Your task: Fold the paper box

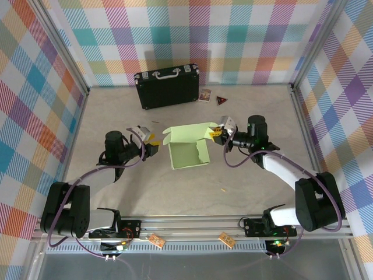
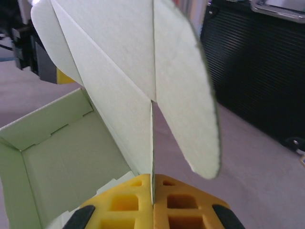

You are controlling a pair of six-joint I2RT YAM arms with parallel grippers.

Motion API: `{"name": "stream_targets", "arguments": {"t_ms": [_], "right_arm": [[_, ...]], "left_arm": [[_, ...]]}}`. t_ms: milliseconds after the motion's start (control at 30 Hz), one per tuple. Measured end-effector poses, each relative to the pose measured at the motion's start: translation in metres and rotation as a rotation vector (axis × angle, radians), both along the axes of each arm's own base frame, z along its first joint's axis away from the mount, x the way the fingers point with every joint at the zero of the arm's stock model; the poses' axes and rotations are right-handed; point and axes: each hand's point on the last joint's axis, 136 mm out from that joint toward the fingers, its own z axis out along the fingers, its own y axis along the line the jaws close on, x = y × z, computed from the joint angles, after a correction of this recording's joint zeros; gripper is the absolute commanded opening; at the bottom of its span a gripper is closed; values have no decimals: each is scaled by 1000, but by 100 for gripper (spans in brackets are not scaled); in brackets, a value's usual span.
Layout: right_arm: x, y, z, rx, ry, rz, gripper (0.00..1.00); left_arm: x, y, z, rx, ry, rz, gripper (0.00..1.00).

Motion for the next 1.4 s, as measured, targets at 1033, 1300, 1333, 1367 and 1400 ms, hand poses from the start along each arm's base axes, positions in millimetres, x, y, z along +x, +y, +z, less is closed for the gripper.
{"name": "stream_targets", "arguments": {"t_ms": [1033,1300,1333,1367,1400], "right_arm": [[-10,5,-6,-24,56,119,0],[-5,6,-14,-16,96,107,0],[-4,7,-13,-12,99,105,0],[-4,7,-13,-9,100,103,0],[-3,7,-12,-5,100,101,0]], "left_arm": [[-56,-34,52,-264,-129,-454,46],[-65,-48,45,-276,-82,-524,49],[-66,-49,44,-277,-76,-529,49],[-66,-50,43,-278,-73,-532,50],[-67,-51,43,-278,-72,-536,50]]}}
